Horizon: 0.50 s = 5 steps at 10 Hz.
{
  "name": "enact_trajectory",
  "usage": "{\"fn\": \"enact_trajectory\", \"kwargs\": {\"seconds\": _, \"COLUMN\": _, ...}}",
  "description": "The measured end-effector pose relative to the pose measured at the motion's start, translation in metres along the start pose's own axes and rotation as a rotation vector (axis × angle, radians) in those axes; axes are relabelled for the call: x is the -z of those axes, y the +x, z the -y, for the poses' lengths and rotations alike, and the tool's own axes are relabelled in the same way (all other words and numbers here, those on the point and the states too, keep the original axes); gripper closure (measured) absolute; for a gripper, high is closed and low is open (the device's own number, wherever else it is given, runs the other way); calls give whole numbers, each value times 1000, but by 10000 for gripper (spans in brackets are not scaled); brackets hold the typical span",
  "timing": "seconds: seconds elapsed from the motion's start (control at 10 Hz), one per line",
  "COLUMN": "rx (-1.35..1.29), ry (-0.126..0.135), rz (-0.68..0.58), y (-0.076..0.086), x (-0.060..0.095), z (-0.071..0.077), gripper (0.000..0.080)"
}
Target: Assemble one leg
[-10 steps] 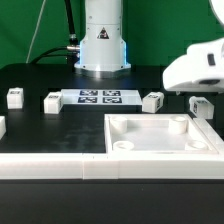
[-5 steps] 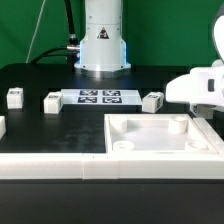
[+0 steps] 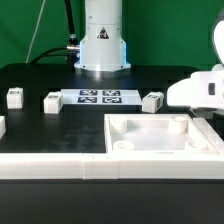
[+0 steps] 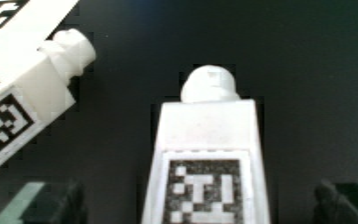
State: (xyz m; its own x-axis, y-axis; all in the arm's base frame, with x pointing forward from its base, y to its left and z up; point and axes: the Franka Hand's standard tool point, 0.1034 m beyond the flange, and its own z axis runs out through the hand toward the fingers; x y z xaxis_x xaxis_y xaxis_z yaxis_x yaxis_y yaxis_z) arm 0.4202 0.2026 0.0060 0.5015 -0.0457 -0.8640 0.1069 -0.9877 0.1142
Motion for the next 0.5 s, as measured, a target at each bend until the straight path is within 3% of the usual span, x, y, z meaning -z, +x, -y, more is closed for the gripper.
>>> {"fn": "enact_trajectory", "kwargs": {"seconds": 0.1, "rx": 0, "ry": 1, "rz": 0, "y": 0, "x": 0, "z": 0, "gripper": 181}}
{"fn": "enact_trajectory", "kwargs": {"seconds": 0.2, "rx": 0, "ry": 1, "rz": 0, "y": 0, "x": 0, "z": 0, "gripper": 362}}
{"fn": "enact_trajectory", "kwargs": {"seconds": 0.3, "rx": 0, "ry": 1, "rz": 0, "y": 0, "x": 0, "z": 0, "gripper": 362}}
{"fn": "enact_trajectory", "kwargs": {"seconds": 0.4, "rx": 0, "ry": 1, "rz": 0, "y": 0, "x": 0, "z": 0, "gripper": 511}}
{"fn": "enact_trajectory", "kwargs": {"seconds": 0.5, "rx": 0, "ry": 1, "rz": 0, "y": 0, "x": 0, "z": 0, "gripper": 511}}
